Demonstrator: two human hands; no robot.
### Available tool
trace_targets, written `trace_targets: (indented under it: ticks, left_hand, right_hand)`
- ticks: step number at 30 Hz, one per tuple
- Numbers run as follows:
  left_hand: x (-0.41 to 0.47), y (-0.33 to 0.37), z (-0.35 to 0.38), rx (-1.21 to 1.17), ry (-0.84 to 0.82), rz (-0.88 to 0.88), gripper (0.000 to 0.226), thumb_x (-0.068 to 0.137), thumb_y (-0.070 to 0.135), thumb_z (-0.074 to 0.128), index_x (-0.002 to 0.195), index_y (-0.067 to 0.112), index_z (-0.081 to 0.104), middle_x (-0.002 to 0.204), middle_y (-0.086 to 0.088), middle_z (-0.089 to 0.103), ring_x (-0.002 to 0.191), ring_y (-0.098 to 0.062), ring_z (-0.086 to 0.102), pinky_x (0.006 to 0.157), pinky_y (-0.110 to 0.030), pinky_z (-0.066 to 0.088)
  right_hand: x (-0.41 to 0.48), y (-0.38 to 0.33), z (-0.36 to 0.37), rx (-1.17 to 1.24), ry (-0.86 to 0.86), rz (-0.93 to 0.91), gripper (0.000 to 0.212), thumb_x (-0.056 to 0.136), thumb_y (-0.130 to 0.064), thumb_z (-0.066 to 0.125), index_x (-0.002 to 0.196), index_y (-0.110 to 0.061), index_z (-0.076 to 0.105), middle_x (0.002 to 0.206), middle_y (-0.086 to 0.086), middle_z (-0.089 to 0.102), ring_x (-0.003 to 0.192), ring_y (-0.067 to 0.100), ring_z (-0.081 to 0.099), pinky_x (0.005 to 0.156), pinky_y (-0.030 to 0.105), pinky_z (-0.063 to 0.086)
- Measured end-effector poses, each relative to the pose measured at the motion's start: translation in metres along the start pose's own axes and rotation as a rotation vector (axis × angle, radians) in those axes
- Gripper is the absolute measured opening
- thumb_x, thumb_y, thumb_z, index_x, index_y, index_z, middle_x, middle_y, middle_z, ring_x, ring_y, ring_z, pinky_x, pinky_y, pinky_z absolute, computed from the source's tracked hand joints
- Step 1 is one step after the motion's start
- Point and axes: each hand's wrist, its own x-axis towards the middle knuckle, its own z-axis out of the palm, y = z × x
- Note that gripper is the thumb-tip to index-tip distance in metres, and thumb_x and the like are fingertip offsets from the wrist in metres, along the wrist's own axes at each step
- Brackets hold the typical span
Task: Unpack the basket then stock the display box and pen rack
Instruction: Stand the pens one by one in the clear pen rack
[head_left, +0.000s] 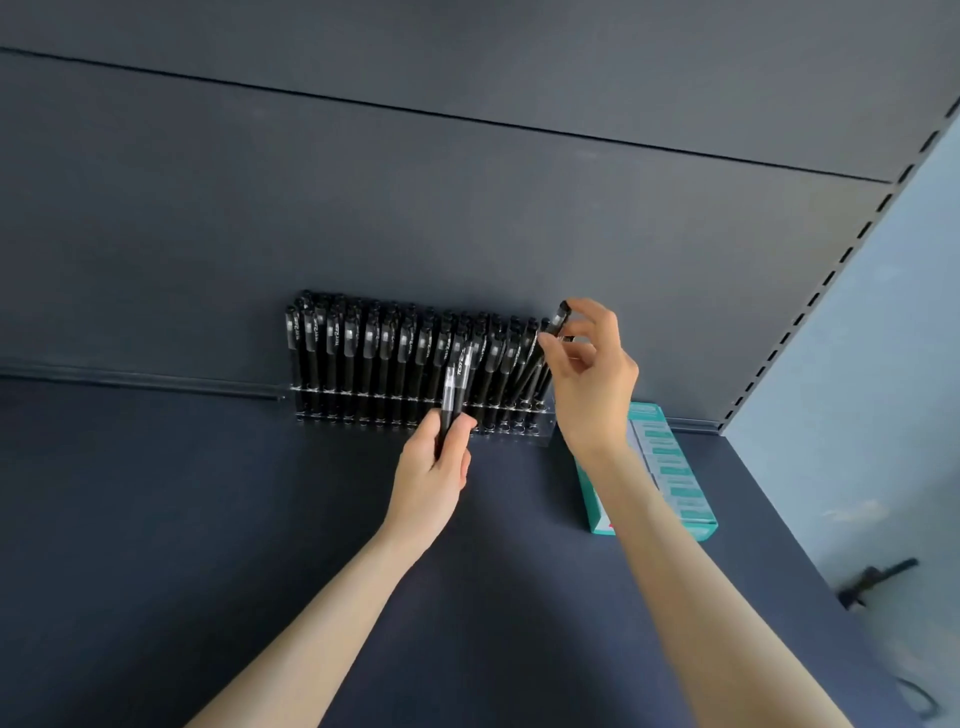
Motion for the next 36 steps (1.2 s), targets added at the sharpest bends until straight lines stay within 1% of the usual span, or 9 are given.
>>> trace_targets:
  ticks: [3, 9, 13, 17, 20, 24, 27, 30, 36]
  left_hand:
    - [-0.002, 0.000, 0.005, -0.001, 0.030, 0.013, 0.048, 0.098, 0.032, 0.048, 0.128, -0.004, 0.039, 0.062, -0.003, 0.029, 0.047, -0.007, 0.027, 0.040, -0.015, 0.026]
    - [-0.010, -0.003, 0.017, 0.016, 0.080, 0.045, 0.040, 0.098, 0.033, 0.048, 0.114, -0.004, 0.043, 0.061, -0.002, 0.024, 0.046, -0.006, 0.024, 0.042, -0.018, 0.026]
    - [-0.012, -0.004, 0.017, 0.042, 0.086, 0.073, 0.040, 0.098, 0.032, 0.048, 0.109, -0.006, 0.044, 0.062, -0.003, 0.022, 0.047, -0.006, 0.023, 0.043, -0.015, 0.027]
    - [-0.013, -0.006, 0.016, 0.058, 0.075, 0.076, 0.043, 0.099, 0.030, 0.046, 0.121, -0.007, 0.042, 0.062, -0.004, 0.022, 0.046, -0.006, 0.024, 0.042, -0.011, 0.027]
    - [-0.014, -0.006, 0.014, 0.050, 0.037, 0.096, 0.031, 0.098, 0.031, 0.048, 0.096, 0.001, 0.046, 0.063, -0.008, 0.022, 0.048, -0.009, 0.023, 0.043, -0.017, 0.025]
    - [-0.013, -0.007, 0.012, 0.037, -0.011, 0.119, 0.037, 0.097, 0.030, 0.053, 0.071, 0.013, 0.033, 0.056, -0.001, 0.023, 0.049, -0.013, 0.021, 0.042, -0.019, 0.021]
    - [-0.014, -0.006, 0.011, 0.038, -0.076, 0.145, 0.038, 0.096, 0.028, 0.055, 0.069, 0.010, 0.036, 0.051, 0.005, 0.031, 0.047, -0.012, 0.026, 0.042, -0.017, 0.024]
    - [-0.016, -0.004, 0.011, 0.030, -0.131, 0.155, 0.033, 0.095, 0.027, 0.056, 0.068, 0.011, 0.046, 0.052, 0.000, 0.038, 0.045, -0.011, 0.030, 0.042, -0.017, 0.026]
    - [-0.016, -0.003, 0.011, -0.067, -0.147, 0.100, 0.015, 0.096, 0.018, 0.055, 0.089, 0.007, 0.061, 0.062, -0.007, 0.054, 0.043, -0.007, 0.034, 0.040, -0.015, 0.026]
  right_hand:
    - [0.000, 0.005, 0.000, -0.059, -0.039, -0.028, 0.031, 0.085, -0.010, 0.065, 0.112, -0.023, 0.057, 0.080, -0.019, 0.056, 0.068, 0.008, 0.059, 0.067, 0.007, 0.042]
    - [-0.006, 0.012, -0.001, -0.195, -0.132, -0.107, 0.029, 0.086, -0.007, 0.064, 0.114, -0.013, 0.063, 0.079, 0.003, 0.066, 0.067, 0.023, 0.059, 0.070, 0.039, 0.052]
    - [-0.006, 0.013, 0.000, -0.295, -0.208, -0.092, 0.029, 0.088, -0.012, 0.062, 0.117, -0.017, 0.062, 0.082, 0.001, 0.068, 0.069, 0.019, 0.059, 0.072, 0.036, 0.052]
    - [-0.009, 0.008, -0.003, -0.312, -0.190, -0.093, 0.028, 0.088, -0.013, 0.061, 0.116, -0.018, 0.062, 0.084, 0.000, 0.068, 0.071, 0.020, 0.060, 0.072, 0.036, 0.051]
    - [-0.011, 0.004, -0.005, -0.316, -0.169, -0.113, 0.027, 0.088, -0.013, 0.063, 0.114, -0.016, 0.063, 0.084, 0.000, 0.066, 0.067, 0.018, 0.057, 0.070, 0.036, 0.052]
    - [-0.020, -0.001, -0.011, -0.162, -0.070, -0.037, 0.017, 0.086, -0.019, 0.066, 0.102, -0.016, 0.066, 0.074, -0.007, 0.064, 0.064, 0.012, 0.058, 0.066, 0.027, 0.050]
    - [-0.026, -0.007, -0.015, 0.089, -0.235, 0.178, 0.014, 0.082, -0.026, 0.071, 0.095, -0.023, 0.066, 0.068, -0.014, 0.066, 0.065, -0.001, 0.059, 0.064, 0.011, 0.045]
    - [-0.030, -0.009, -0.016, 0.205, -0.384, 0.232, 0.023, 0.079, -0.018, 0.074, 0.100, -0.022, 0.064, 0.072, -0.014, 0.070, 0.070, 0.002, 0.065, 0.068, 0.013, 0.048]
    - [-0.028, -0.009, -0.022, 0.301, -0.320, 0.235, 0.029, 0.089, -0.002, 0.059, 0.113, -0.019, 0.060, 0.083, 0.006, 0.071, 0.076, 0.015, 0.066, 0.078, 0.029, 0.055]
